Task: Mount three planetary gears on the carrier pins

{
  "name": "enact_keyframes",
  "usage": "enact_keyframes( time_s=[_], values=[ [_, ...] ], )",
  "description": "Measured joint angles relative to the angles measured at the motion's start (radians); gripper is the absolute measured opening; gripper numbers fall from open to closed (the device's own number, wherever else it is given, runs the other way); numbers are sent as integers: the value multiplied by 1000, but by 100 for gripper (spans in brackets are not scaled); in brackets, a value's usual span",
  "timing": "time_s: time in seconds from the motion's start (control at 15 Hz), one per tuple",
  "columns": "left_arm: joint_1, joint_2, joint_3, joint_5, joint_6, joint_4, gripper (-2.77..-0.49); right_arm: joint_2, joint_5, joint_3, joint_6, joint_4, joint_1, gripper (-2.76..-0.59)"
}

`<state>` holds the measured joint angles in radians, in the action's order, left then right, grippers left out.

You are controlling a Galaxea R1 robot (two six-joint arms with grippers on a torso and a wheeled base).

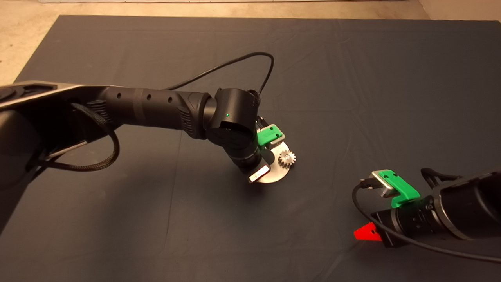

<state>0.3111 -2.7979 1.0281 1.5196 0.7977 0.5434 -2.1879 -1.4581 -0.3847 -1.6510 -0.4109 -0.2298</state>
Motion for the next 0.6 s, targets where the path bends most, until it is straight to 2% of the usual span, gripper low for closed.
enact_keyframes(
  time_s=[0.47,0.6],
  values=[
    [0,3,-7,0,5,0,-243,0,0,0,0,0,0,-162],
    [-1,11,-16,6,8,-1,-243,0,0,0,0,0,0,-162]
  ],
)
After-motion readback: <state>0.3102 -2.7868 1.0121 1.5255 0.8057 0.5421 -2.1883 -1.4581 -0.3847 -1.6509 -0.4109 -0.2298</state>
